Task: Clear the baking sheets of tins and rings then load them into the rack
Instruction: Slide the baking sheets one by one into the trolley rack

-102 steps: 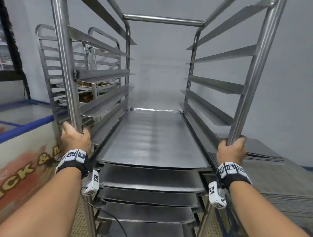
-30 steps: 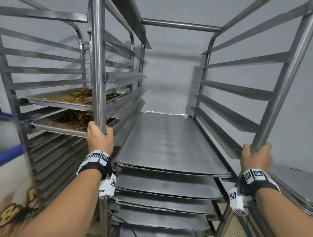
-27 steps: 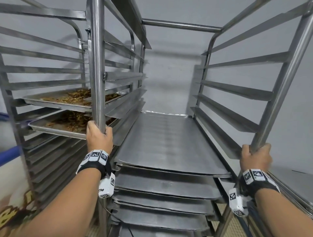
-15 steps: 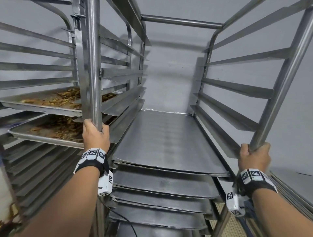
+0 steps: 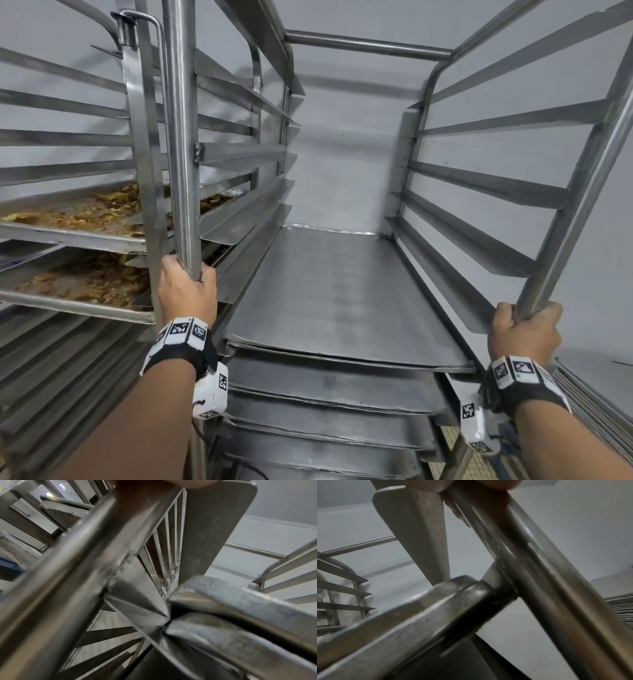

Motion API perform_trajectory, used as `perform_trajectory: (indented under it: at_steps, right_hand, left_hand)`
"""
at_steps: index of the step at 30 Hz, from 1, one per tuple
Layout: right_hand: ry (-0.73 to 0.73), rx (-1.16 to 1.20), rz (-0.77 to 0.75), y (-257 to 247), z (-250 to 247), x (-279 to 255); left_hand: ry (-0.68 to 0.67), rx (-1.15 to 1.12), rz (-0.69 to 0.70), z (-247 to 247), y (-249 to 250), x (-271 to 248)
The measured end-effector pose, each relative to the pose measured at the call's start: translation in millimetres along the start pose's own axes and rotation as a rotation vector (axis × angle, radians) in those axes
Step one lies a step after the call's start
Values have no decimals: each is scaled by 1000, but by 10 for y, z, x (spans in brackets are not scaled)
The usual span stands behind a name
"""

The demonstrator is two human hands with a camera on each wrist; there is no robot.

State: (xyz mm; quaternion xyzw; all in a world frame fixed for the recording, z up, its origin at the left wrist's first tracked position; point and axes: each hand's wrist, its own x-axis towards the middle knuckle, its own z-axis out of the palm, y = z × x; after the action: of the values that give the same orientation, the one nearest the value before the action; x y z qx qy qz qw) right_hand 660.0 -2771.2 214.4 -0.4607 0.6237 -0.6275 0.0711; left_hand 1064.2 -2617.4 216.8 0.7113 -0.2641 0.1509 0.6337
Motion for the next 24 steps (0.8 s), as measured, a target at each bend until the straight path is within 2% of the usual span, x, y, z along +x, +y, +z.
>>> perform_trajectory:
  at_steps: [8,15,21,24]
  right_hand:
    - [-11,51,-28,-4,-19,-4]
    - [-41,30,6,-94,-67,-79]
    - [-128,-68,74,-230,-202,-149]
    - [-222,-99,114,-341,-324,-186]
  left_hand:
    - [1,-4,-20,21,5,-3]
    - [-36,-4,-49,-36,43,-6]
    - [-64,21,-47,-155,159,-71]
    - [-76,54,-36,-197,166,-97]
